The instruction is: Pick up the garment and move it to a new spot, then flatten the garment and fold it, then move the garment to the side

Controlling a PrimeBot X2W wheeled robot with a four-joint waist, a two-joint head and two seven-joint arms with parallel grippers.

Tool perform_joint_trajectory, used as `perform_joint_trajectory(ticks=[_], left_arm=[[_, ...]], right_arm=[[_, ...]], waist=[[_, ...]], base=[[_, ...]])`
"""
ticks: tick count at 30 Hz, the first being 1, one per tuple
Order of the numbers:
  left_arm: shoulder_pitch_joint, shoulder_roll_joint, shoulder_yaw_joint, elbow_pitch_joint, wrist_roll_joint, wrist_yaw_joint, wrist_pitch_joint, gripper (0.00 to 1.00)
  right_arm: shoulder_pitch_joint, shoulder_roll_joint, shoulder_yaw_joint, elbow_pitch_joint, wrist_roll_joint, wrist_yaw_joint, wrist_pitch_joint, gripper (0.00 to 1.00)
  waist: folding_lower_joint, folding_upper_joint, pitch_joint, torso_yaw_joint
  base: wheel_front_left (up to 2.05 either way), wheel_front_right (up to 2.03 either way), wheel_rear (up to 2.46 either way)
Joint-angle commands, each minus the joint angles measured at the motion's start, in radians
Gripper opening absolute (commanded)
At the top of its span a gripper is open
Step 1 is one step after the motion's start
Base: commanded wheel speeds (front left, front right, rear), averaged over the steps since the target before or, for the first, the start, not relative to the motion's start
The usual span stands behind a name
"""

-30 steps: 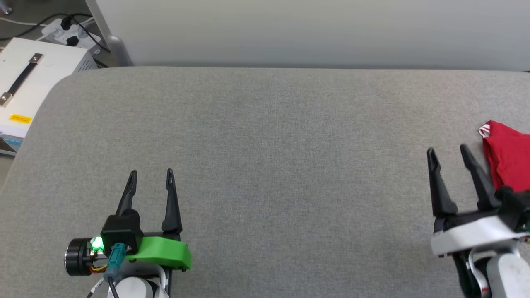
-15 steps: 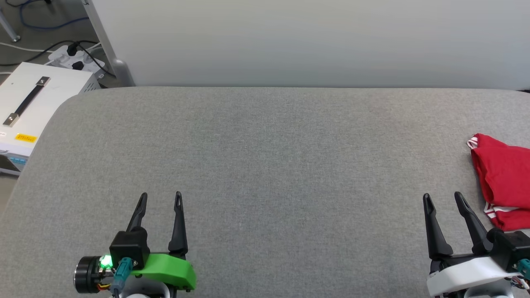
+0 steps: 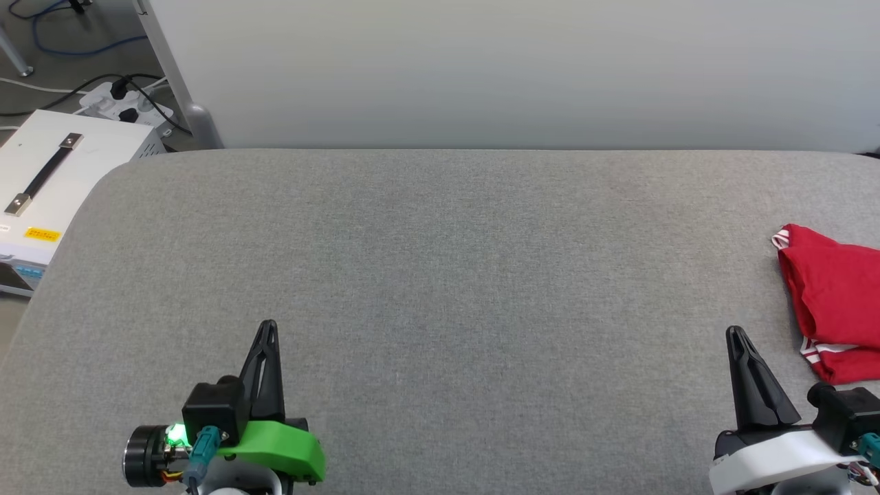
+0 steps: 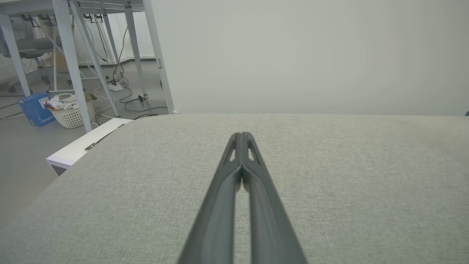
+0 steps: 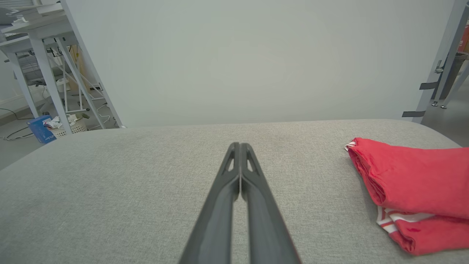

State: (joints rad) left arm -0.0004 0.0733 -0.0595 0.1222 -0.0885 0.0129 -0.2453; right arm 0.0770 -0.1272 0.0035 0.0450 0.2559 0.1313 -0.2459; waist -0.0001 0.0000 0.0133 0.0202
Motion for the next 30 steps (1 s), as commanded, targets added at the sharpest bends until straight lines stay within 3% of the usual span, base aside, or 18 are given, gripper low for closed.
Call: perform_joint_trajectory(ticks=[1, 30], left_arm=[[0.0, -0.001, 0.003, -0.005, 0.006, -0.001, 0.007, 0.0], [0.0, -0.007, 0.017, -0.034, 0.026, -0.004, 0.065, 0.0]], right_arm=[[-0.005, 0.004, 0.0, -0.003, -0.016, 0.0, 0.006, 0.0], [-0.022, 0.022, -0.001, -0.013, -0.074, 0.0, 0.064, 0.0]], waist=[[0.0001, 0.0, 0.0, 0.0], [0.0001, 0.0, -0.003, -0.005]], base=[[0.0, 0.0, 0.0], [0.0, 0.0, 0.0]])
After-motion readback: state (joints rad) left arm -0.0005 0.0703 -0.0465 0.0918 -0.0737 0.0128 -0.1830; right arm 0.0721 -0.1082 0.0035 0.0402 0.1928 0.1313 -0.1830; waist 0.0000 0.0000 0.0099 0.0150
